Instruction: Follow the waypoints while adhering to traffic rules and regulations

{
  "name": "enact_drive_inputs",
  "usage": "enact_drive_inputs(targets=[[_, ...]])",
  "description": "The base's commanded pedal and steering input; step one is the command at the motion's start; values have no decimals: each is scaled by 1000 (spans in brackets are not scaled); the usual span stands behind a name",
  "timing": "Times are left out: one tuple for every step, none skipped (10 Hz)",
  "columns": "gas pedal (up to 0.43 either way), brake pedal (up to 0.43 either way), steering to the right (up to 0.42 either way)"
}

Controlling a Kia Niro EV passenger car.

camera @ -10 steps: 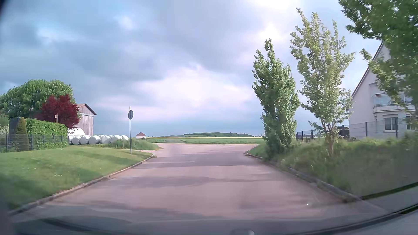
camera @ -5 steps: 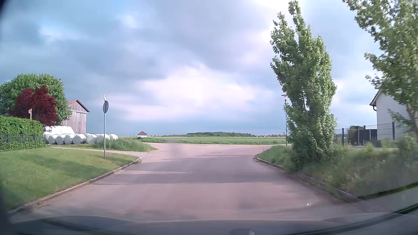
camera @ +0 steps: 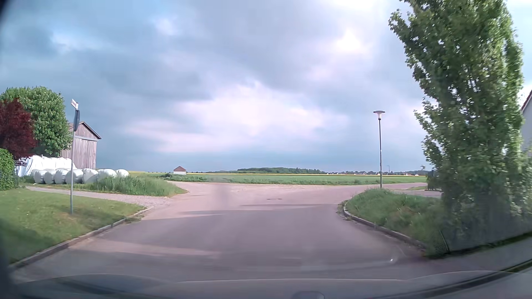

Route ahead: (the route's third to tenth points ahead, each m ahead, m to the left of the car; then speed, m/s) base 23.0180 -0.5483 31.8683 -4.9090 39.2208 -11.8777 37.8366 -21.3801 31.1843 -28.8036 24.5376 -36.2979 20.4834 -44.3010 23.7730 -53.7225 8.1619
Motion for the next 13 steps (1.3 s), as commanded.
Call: enact_drive_inputs(targets=[[79, 0, 4], [79, 0, 5], [79, 0, 9], [79, 0, 14], [79, 0, 20], [79, 0, 27], [79, 0, 40], [79, 0, 53], [79, 0, 67], [79, 0, 82], [79, 0, 92], [79, 0, 100], [79, 0, 106]])
